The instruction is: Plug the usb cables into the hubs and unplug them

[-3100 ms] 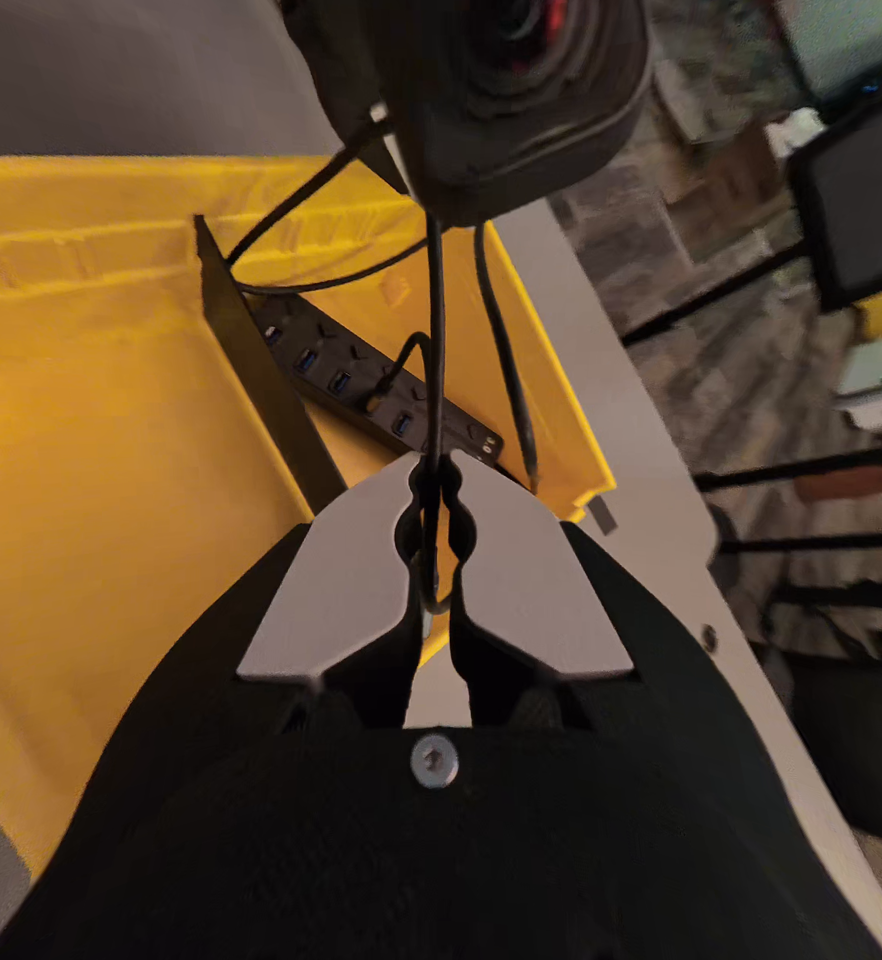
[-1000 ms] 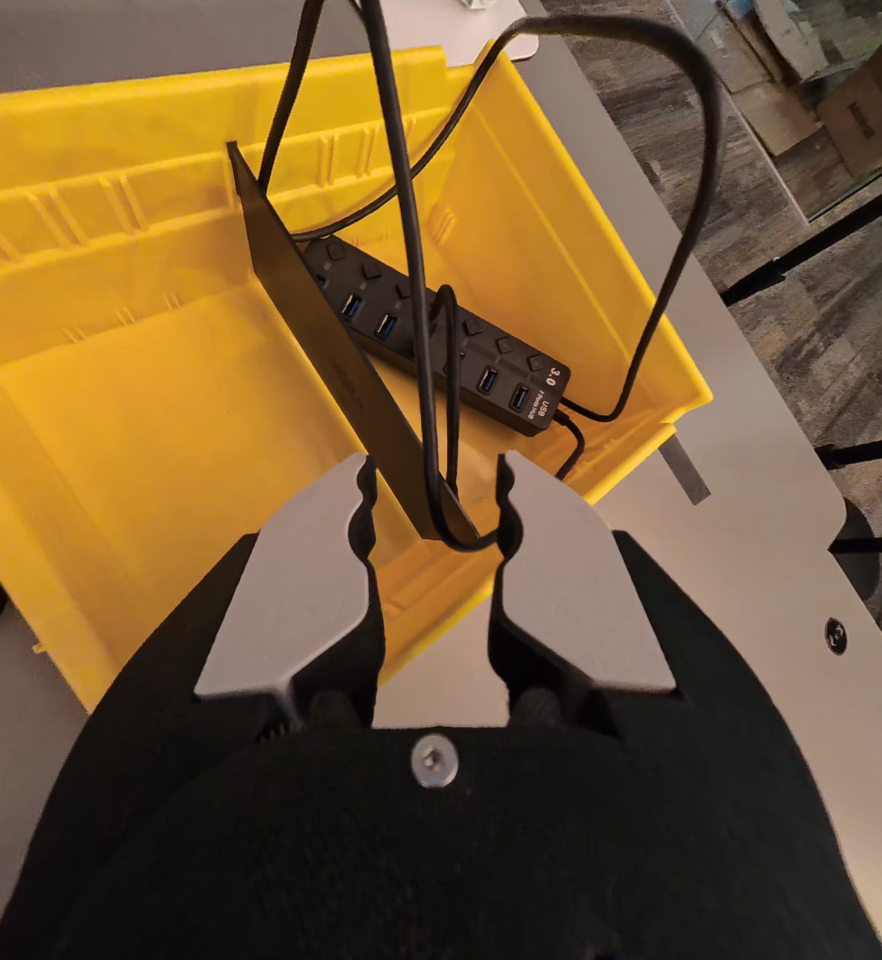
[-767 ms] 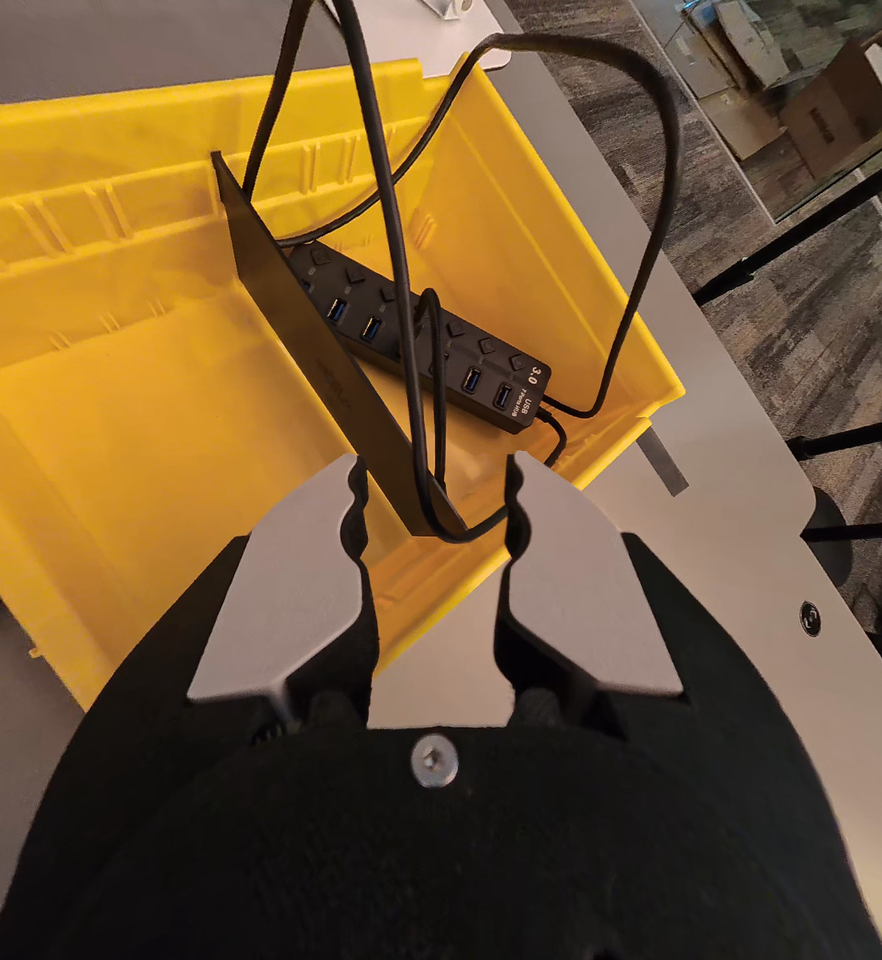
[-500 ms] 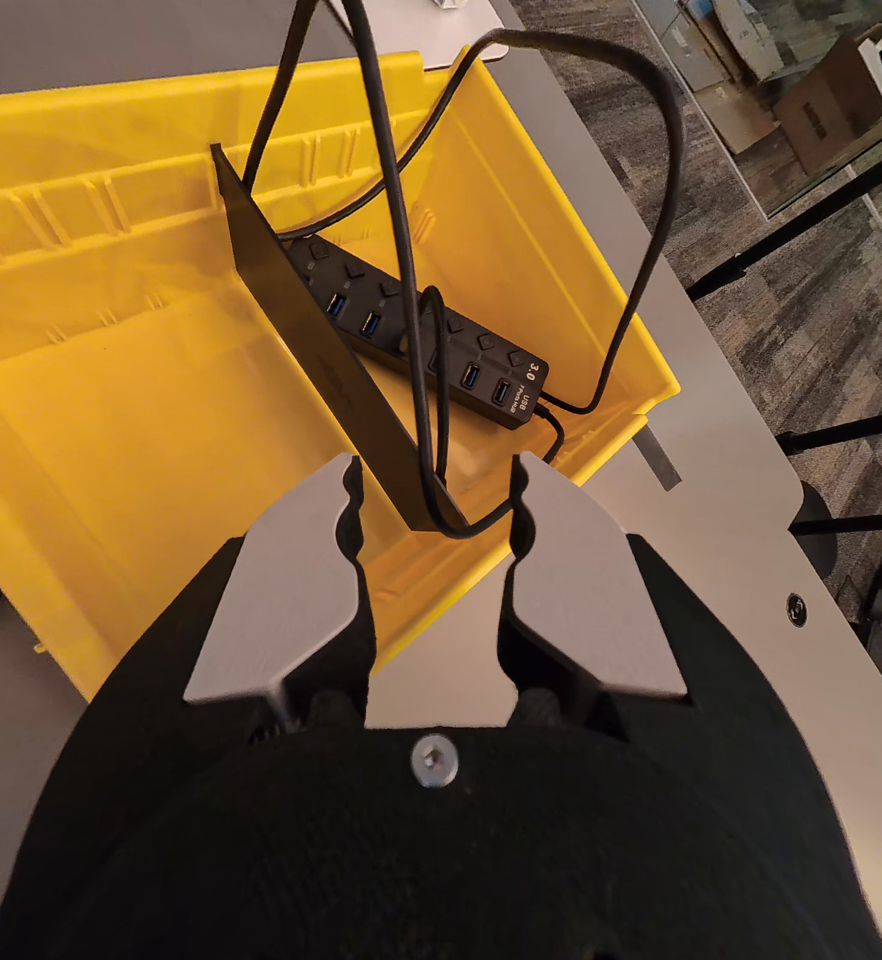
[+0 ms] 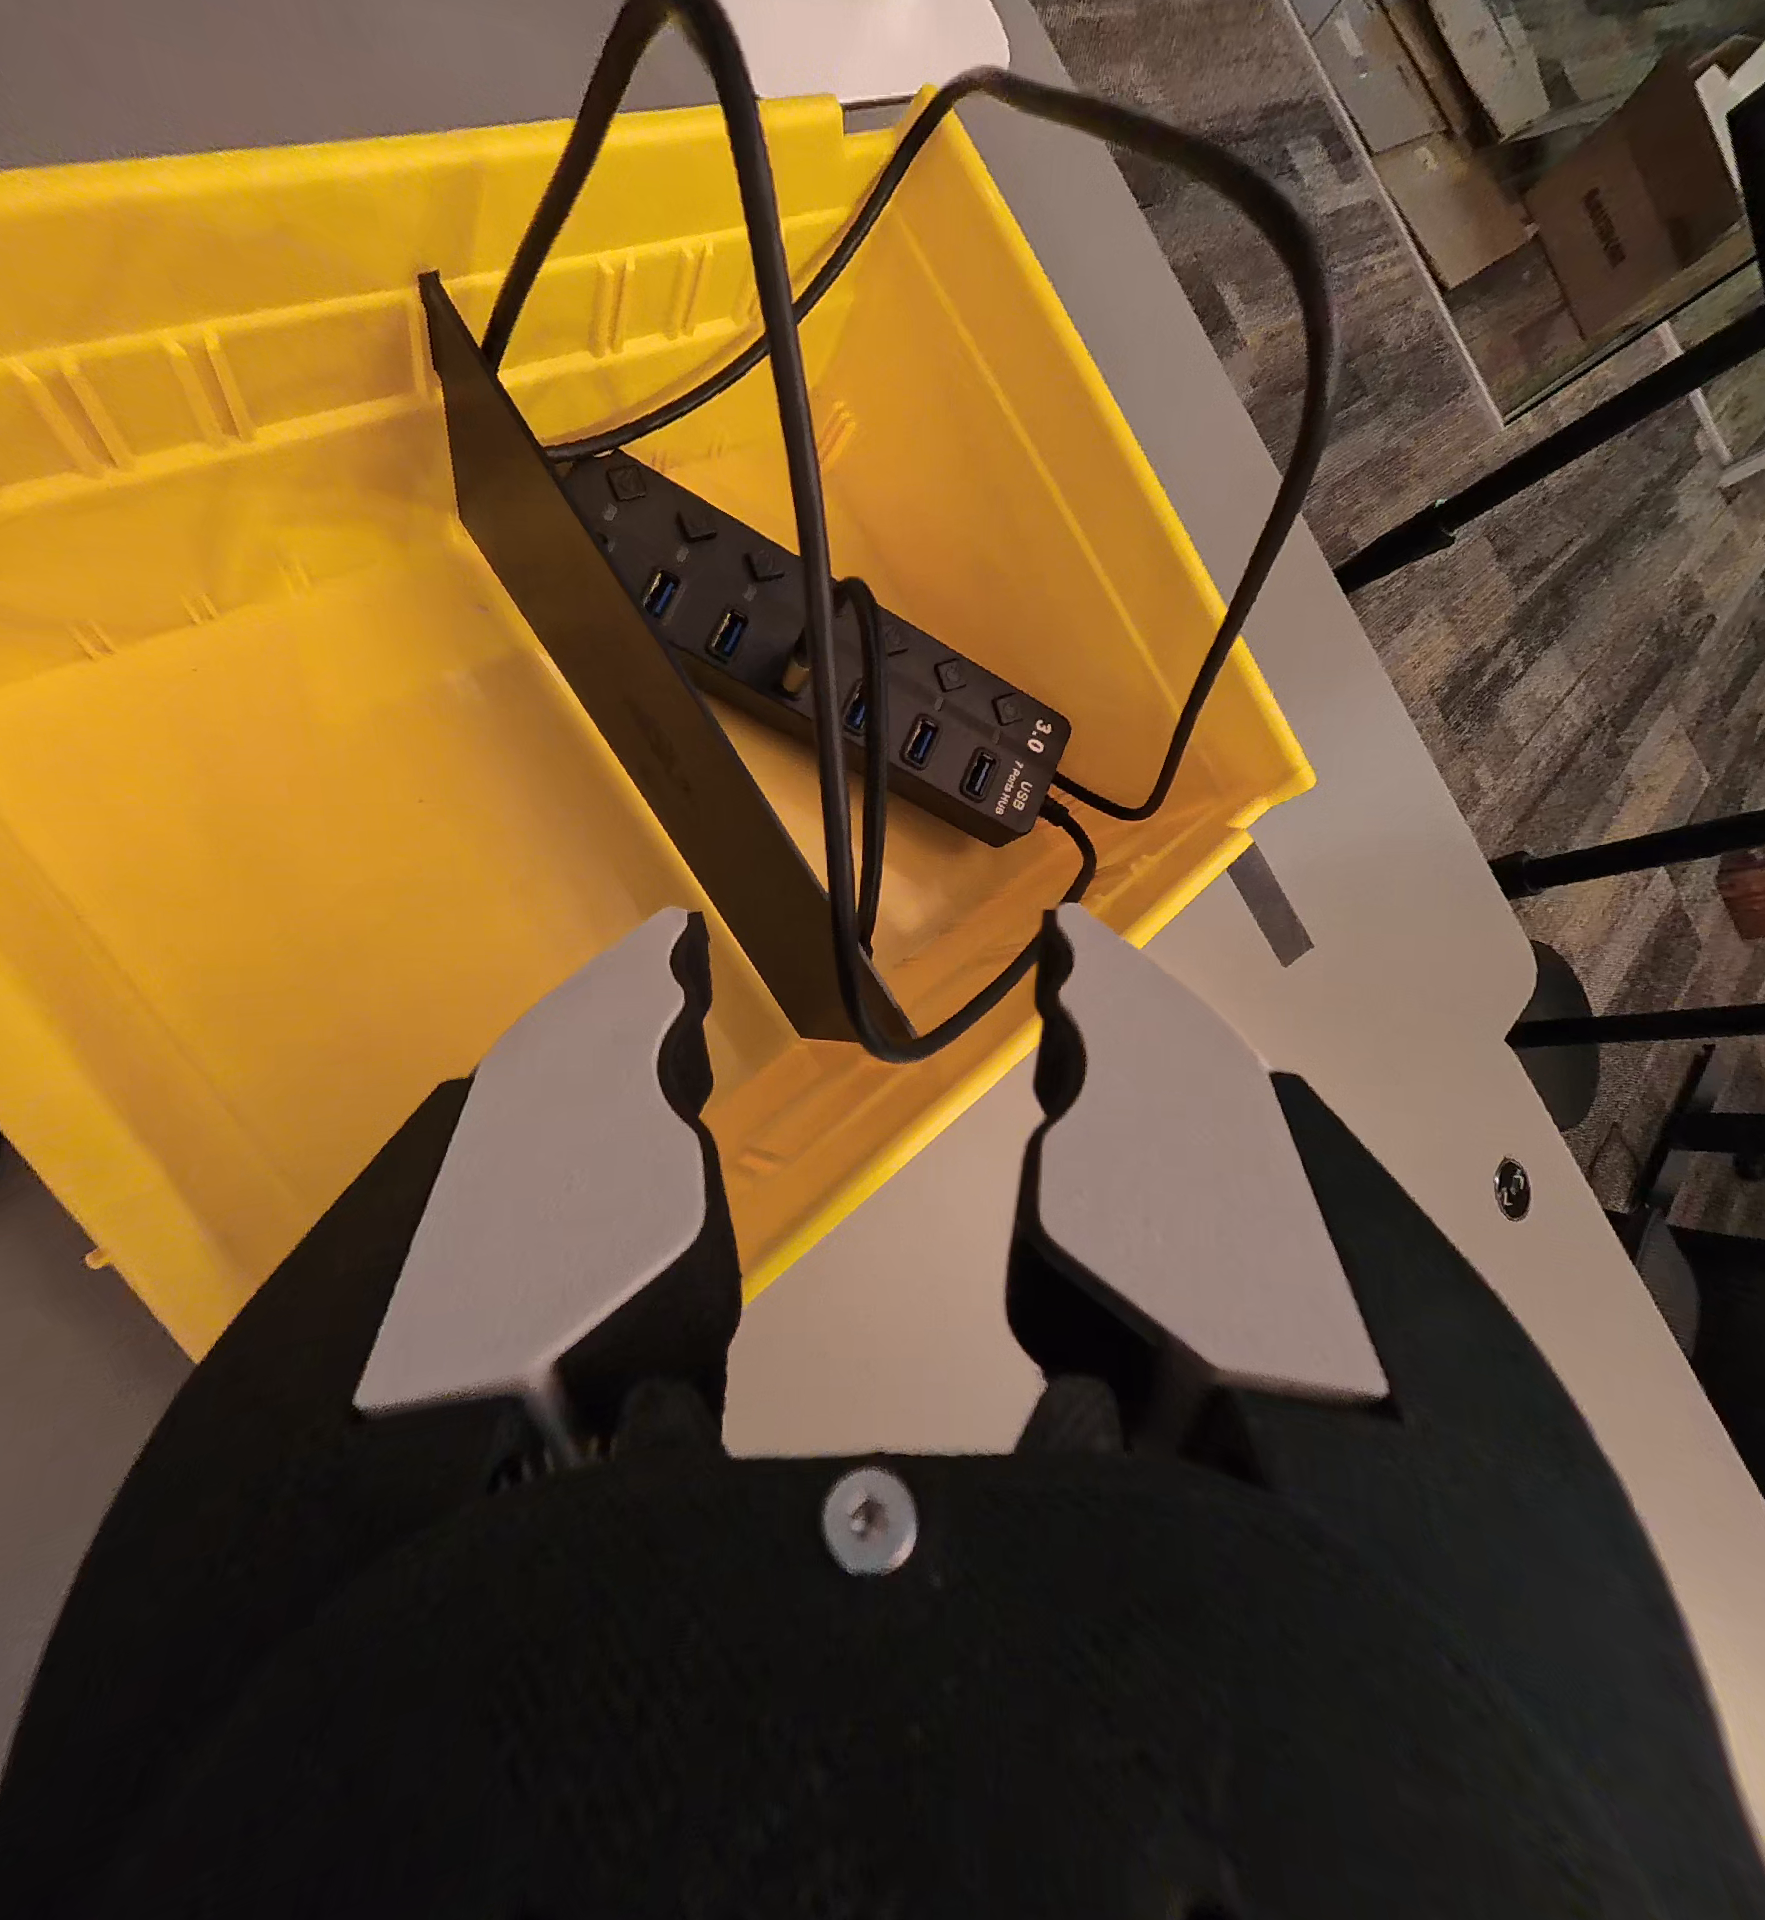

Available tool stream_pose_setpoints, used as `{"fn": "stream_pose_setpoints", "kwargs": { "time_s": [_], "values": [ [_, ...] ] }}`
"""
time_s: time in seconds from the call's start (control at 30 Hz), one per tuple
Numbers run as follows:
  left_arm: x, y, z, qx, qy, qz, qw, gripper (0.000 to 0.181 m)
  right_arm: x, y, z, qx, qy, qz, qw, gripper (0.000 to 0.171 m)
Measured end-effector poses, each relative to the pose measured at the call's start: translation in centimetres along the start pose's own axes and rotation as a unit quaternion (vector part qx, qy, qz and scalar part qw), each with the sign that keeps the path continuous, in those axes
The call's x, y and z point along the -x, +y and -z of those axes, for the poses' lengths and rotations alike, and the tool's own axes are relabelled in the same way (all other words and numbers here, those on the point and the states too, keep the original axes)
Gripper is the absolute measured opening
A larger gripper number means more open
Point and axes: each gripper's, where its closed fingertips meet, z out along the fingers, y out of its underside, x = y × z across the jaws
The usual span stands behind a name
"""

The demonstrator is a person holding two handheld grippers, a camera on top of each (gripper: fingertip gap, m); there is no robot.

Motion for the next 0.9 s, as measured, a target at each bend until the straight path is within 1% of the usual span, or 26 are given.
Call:
{"fn": "stream_pose_setpoints", "kwargs": {
  "time_s": [0.17,0.27,0.37,0.5,0.53,0.67,0.77,0.83,0.87,0.9],
  "values": [
    [-0.3,0.2,0.5,0.003,0.003,0.000,1.000,0.063,-0.6,-0.4,0.0,0.019,0.000,0.008,1.000,0.067],
    [-1.0,0.6,1.3,0.002,0.008,0.025,1.000,0.063,-1.2,-0.9,-0.1,0.037,-0.004,0.021,0.999,0.074],
    [-2.6,1.4,2.7,0.001,0.012,0.061,0.998,0.061,-1.6,-2.0,-0.2,0.051,-0.010,0.049,0.997,0.085],
    [-5.8,2.5,4.6,0.006,0.032,0.090,0.995,0.060,-2.1,-3.8,-1.2,0.068,-0.006,0.112,0.991,0.108],
    [-6.6,2.7,5.0,0.008,0.039,0.096,0.995,0.060,-2.1,-4.3,-1.6,0.072,-0.008,0.129,0.989,0.110],
    [-9.3,3.8,6.1,0.028,0.066,0.106,0.992,0.060,-2.5,-6.3,-3.2,0.088,-0.011,0.177,0.980,0.108],
    [-10.3,4.0,7.0,0.032,0.073,0.103,0.991,0.060,-3.2,-7.1,-4.4,0.097,-0.014,0.175,0.980,0.106],
    [-10.7,4.0,7.6,0.031,0.076,0.107,0.991,0.060,-3.2,-6.9,-5.0,0.106,-0.031,0.160,0.981,0.092],
    [-10.9,3.9,7.9,0.029,0.077,0.111,0.990,0.060,-3.0,-6.6,-5.2,0.113,-0.043,0.150,0.981,0.082],
    [-11.0,3.7,8.2,0.027,0.077,0.115,0.990,0.060,-2.4,-6.2,-5.4,0.120,-0.064,0.138,0.981,0.064]
  ]
}}
